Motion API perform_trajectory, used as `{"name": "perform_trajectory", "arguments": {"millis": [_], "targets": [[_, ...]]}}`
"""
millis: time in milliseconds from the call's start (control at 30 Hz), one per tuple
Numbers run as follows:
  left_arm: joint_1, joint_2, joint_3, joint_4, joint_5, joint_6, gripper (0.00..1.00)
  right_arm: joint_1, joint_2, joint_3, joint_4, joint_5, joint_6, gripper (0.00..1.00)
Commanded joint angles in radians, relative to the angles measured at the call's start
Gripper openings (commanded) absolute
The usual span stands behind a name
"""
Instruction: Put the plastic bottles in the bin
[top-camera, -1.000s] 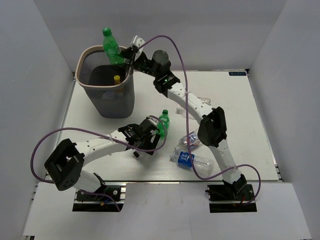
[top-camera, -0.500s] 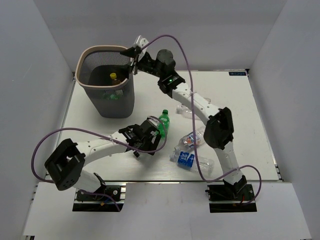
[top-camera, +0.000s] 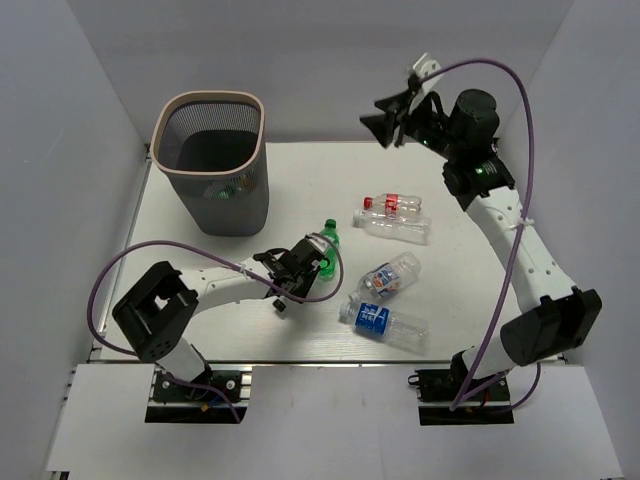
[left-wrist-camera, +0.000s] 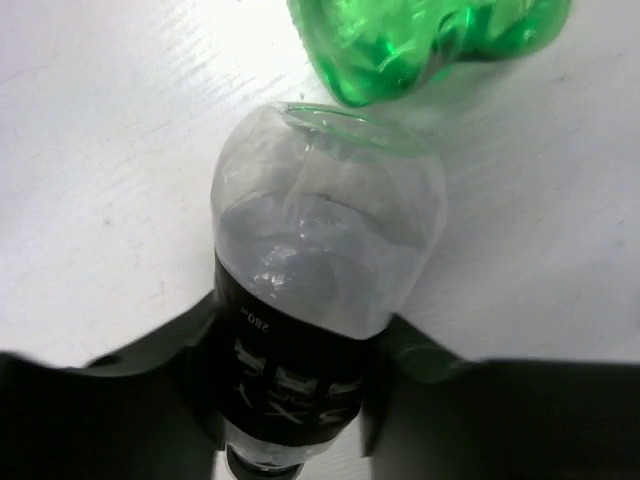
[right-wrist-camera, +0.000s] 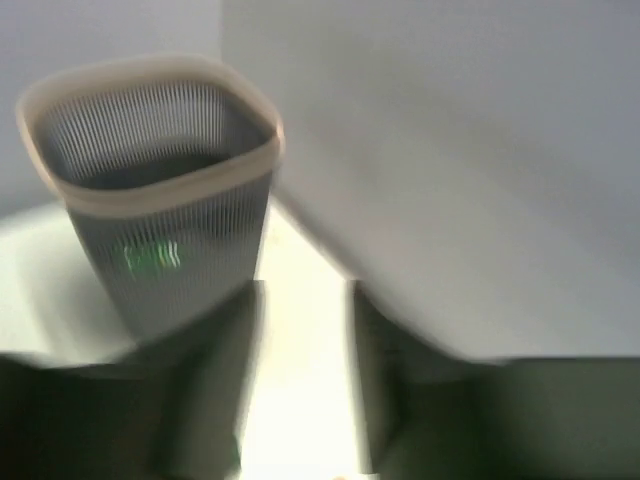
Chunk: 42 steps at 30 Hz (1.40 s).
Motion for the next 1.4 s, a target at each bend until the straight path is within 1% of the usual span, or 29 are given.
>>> {"name": "perform_trajectory", "arguments": {"millis": [0, 67, 100, 133, 167, 200, 233, 267, 300, 367, 400, 500, 533, 567, 600, 633, 700, 767, 933, 1000, 1067, 1133, 1167, 1200, 1233, 1267, 1300, 1333, 1367], "targets": [[-0.005, -0.042, 0.059, 0.016, 0.03, 0.023, 0.32, -0.057, -0.039, -0.084, -0.323, -0.051, -0.148, 0.58], [-0.005, -0.081, 0.102, -0.01, 0.049, 0.034, 0.22, -0.09, -0.076, -0.157, -0.456, -0.066, -0.221, 0.68], [-0.005, -0.102, 0.119, -0.011, 0.049, 0.05, 0.17, -0.097, -0.098, -0.214, -0.491, -0.081, -0.266, 0.68], [-0.005, -0.145, 0.139, -0.011, 0.061, 0.063, 0.16, -0.106, -0.127, -0.242, -0.547, -0.089, -0.303, 0.7], [-0.005, -0.163, 0.185, -0.011, 0.061, 0.073, 0.16, -0.126, -0.141, -0.268, -0.557, -0.092, -0.325, 0.7], [-0.005, -0.18, 0.209, -0.011, 0.061, 0.083, 0.16, -0.13, -0.167, -0.339, -0.572, -0.104, -0.345, 0.7], [0.004, -0.194, 0.237, -0.011, 0.061, 0.093, 0.16, -0.143, -0.197, -0.366, -0.59, -0.117, -0.4, 0.7], [0.015, -0.216, 0.29, -0.011, 0.061, 0.093, 0.16, -0.144, -0.208, -0.389, -0.597, -0.124, -0.415, 0.7], [0.015, -0.225, 0.315, 0.002, 0.049, 0.093, 0.16, -0.149, -0.229, -0.456, -0.604, -0.129, -0.451, 0.7], [0.024, -0.225, 0.401, 0.014, -0.035, 0.119, 0.16, -0.158, -0.248, -0.5, -0.62, -0.137, -0.48, 0.7], [0.024, -0.225, 0.436, 0.014, -0.083, 0.135, 0.16, -0.167, -0.26, -0.553, -0.63, -0.138, -0.5, 0.7], [0.045, -0.185, 0.565, 0.034, -0.177, 0.167, 0.17, -0.166, -0.279, -0.617, -0.647, -0.146, -0.563, 0.7], [0.062, -0.175, 0.609, 0.064, -0.244, 0.182, 0.17, -0.163, -0.291, -0.632, -0.65, -0.149, -0.573, 0.7], [0.087, -0.159, 0.628, 0.083, -0.263, 0.192, 0.17, -0.164, -0.297, -0.638, -0.663, -0.159, -0.636, 0.72], [0.101, -0.15, 0.647, 0.101, -0.322, 0.201, 0.17, -0.161, -0.299, -0.661, -0.676, -0.173, -0.665, 0.72], [0.116, -0.124, 0.691, 0.115, -0.341, 0.201, 0.19, -0.161, -0.306, -0.665, -0.689, -0.184, -0.761, 0.73], [0.165, -0.093, 0.742, 0.115, -0.402, 0.21, 0.21, -0.16, -0.306, -0.672, -0.747, -0.209, -0.82, 0.73], [0.218, -0.057, 0.808, 0.115, -0.434, 0.21, 0.22, -0.161, -0.303, -0.681, -0.778, -0.227, -0.918, 0.74], [0.331, -0.004, 0.929, 0.106, -0.513, 0.206, 0.29, -0.158, -0.296, -0.71, -0.755, -0.218, -0.998, 0.8], [0.392, 0.01, 0.954, 0.082, -0.513, 0.182, 0.33, -0.157, -0.282, -0.71, -0.747, -0.21, -1.02, 0.9], [0.43, 0.037, 0.976, 0.033, -0.522, 0.164, 0.36, -0.158, -0.256, -0.702, -0.75, -0.206, -1.035, 0.9], [0.484, 0.062, 1.007, -0.013, -0.522, 0.121, 0.51, -0.155, -0.227, -0.69, -0.747, -0.201, -1.072, 0.9], [0.499, 0.071, 1.007, -0.053, -0.508, 0.11, 0.61, -0.158, -0.221, -0.685, -0.756, -0.203, -1.107, 0.9], [0.512, 0.08, 1.007, -0.066, -0.487, 0.1, 0.82, -0.154, -0.214, -0.684, -0.759, -0.203, -1.129, 0.9], [0.522, 0.08, 1.007, -0.066, -0.472, 0.1, 0.9, -0.157, -0.198, -0.682, -0.762, -0.21, -1.215, 0.9], [0.535, 0.08, 1.007, -0.066, -0.444, 0.1, 0.96, -0.158, -0.191, -0.684, -0.769, -0.213, -1.247, 0.9], [0.535, 0.07, 0.998, -0.066, -0.424, 0.11, 1.0, -0.155, -0.187, -0.684, -0.772, -0.215, -1.279, 0.9], [0.535, 0.06, 0.998, -0.066, -0.412, 0.126, 1.0, -0.158, -0.161, -0.681, -0.778, -0.222, -1.392, 0.9], [0.535, 0.06, 0.998, -0.066, -0.387, 0.153, 1.0, -0.154, -0.156, -0.678, -0.805, -0.226, -1.423, 0.9]]}}
